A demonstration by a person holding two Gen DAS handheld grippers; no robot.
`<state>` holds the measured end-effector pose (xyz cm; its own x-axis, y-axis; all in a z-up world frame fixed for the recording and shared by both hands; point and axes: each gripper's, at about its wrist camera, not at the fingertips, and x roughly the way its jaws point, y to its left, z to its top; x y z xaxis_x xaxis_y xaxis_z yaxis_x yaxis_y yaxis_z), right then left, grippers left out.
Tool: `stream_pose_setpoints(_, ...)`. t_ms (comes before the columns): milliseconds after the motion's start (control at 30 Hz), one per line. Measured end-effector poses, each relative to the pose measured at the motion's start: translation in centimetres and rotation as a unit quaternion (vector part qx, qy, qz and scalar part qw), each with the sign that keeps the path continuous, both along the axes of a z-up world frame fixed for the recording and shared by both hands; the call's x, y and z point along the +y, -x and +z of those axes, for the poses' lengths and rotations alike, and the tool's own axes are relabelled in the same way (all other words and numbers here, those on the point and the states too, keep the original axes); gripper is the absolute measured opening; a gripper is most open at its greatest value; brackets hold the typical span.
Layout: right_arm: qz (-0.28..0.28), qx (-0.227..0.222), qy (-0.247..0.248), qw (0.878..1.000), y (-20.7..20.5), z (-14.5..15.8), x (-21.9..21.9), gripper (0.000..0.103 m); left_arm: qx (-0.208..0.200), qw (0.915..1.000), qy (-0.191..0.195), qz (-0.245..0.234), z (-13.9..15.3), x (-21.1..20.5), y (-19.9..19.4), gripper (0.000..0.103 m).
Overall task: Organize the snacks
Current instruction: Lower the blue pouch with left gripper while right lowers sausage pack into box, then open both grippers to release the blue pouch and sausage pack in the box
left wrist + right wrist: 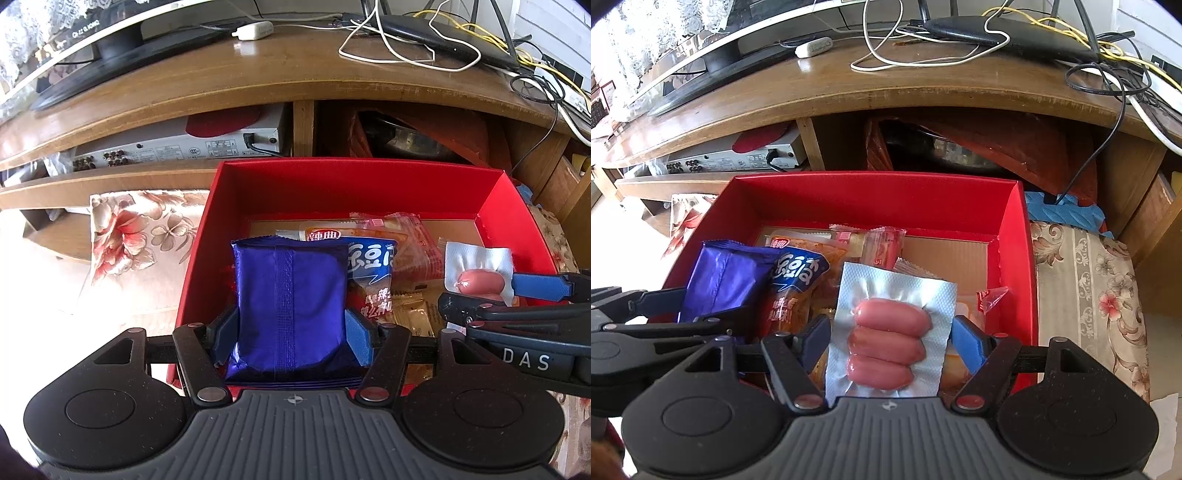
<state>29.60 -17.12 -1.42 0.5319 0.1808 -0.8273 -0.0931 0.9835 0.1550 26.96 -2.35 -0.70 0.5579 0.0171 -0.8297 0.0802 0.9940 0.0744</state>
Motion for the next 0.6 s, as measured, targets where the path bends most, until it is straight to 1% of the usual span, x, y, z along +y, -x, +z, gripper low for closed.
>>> stream_pose_setpoints(133,0.001,0.001,-0.002,1.0,0.2,0.4,-0.1,0.071,-0.003,1.0,0.004,0.002,0.3,0.2,0.3,0.071)
stream_pose_setpoints(600,-0.001,-0.015,0.0,1.0,1.8,2.4,-0.2,0.072,-0.02,0.9996,0.02,0.003,1.8,0.3,2.1,0.074)
